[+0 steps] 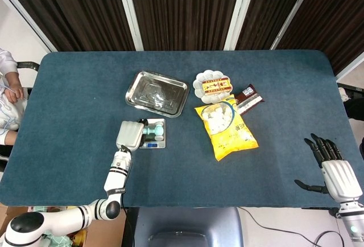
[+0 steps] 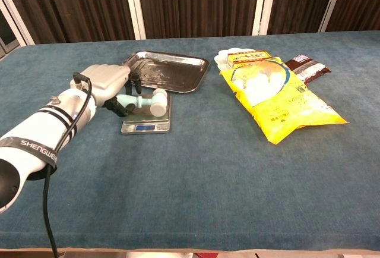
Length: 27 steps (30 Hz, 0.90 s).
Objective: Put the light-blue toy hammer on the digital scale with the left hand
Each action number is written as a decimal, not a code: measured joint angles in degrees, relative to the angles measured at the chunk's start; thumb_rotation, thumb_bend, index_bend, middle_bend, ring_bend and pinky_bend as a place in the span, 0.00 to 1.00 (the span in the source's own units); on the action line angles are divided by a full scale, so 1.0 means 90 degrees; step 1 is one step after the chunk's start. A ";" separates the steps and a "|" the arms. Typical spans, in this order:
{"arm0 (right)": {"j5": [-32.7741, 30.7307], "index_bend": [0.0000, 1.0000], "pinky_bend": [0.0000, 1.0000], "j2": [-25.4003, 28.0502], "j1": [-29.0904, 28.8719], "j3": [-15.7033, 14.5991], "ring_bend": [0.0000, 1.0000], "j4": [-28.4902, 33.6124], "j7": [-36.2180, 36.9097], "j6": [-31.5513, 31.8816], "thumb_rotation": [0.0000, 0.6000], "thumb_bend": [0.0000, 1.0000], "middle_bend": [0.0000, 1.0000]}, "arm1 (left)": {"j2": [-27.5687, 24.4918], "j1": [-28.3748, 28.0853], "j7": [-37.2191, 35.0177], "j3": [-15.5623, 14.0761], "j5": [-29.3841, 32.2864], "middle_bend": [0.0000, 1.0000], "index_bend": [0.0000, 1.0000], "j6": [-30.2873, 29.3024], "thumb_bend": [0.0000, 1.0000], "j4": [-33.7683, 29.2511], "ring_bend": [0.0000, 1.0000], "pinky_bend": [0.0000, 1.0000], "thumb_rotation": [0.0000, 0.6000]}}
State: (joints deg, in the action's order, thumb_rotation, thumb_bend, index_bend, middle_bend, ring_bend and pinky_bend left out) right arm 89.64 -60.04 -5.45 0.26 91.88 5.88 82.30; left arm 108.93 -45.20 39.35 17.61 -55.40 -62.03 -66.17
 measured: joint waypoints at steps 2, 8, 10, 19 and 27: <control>0.0017 0.00 0.00 0.0013 -0.0003 -0.0010 0.00 -0.0001 0.0013 -0.0012 0.85 0.05 0.00 | -0.0026 -0.0016 0.0052 -0.0023 0.0044 0.42 0.32 0.0042 0.44 -0.0028 1.00 1.00 1.00; 0.0001 0.00 0.00 0.0014 0.0000 -0.0002 0.00 0.0003 -0.0008 -0.0014 0.85 0.05 0.00 | -0.0082 -0.0008 -0.0020 -0.0028 0.0000 0.28 0.21 -0.0094 0.42 -0.0167 1.00 1.00 1.00; -0.0008 0.00 0.00 0.0010 0.0002 0.0005 0.00 0.0008 -0.0020 -0.0012 0.85 0.05 0.00 | -0.0136 -0.0003 -0.0053 -0.0024 -0.0004 0.25 0.19 -0.0089 0.42 -0.0272 1.00 1.00 1.00; 0.0029 0.00 0.00 0.0013 0.0012 -0.0010 0.00 -0.0009 -0.0019 0.0000 0.85 0.05 0.00 | -0.0416 0.0061 -0.0030 -0.0045 -0.0013 0.16 0.11 -0.0255 0.41 -0.0780 0.96 1.00 1.00; 0.0014 0.00 0.00 -0.0001 0.0002 -0.0022 0.00 -0.0002 -0.0093 -0.0056 0.85 0.05 0.00 | -0.1777 0.0818 -0.1093 -0.0387 -0.1028 0.11 0.04 -0.1019 0.39 -0.2347 0.13 0.35 1.00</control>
State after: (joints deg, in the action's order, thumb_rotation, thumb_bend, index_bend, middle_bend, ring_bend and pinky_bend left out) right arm 89.77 -60.05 -5.43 0.06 91.87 5.04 81.80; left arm 92.94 -37.84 29.52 14.13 -64.65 -71.20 -87.30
